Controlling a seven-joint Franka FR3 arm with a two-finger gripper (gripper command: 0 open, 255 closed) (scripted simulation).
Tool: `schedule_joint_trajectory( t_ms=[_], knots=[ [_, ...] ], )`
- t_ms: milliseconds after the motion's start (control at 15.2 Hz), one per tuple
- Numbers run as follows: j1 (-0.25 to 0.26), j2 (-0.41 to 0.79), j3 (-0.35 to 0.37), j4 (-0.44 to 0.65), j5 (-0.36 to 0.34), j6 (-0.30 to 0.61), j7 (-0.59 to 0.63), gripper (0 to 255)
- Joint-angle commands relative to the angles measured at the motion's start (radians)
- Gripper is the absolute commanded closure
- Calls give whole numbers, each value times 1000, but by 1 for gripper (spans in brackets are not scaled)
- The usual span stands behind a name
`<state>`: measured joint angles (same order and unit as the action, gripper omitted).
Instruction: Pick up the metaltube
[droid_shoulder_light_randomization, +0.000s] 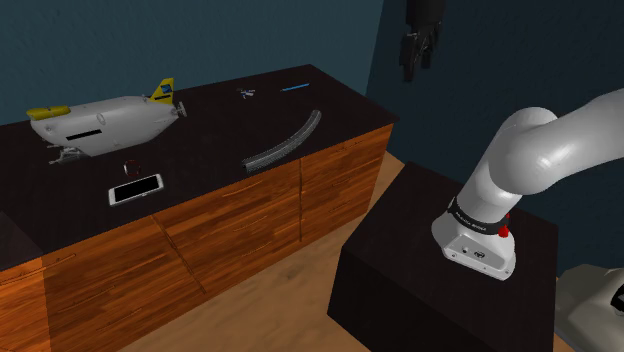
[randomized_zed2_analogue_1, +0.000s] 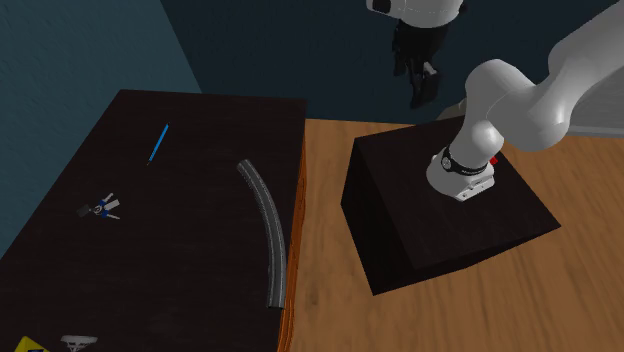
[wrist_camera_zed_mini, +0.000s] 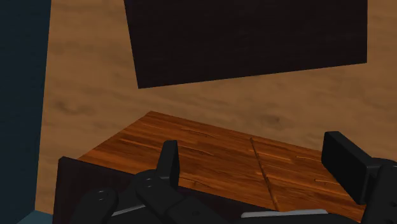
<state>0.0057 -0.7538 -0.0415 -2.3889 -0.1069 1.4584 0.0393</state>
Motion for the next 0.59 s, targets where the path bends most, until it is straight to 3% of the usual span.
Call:
schedule_joint_trajectory(
  t_ms=[0,528],
  knots=[
    [0,0,0,0,0,0,0,0],
    [-11,198,82,-42,87,260,238,0]
  ],
)
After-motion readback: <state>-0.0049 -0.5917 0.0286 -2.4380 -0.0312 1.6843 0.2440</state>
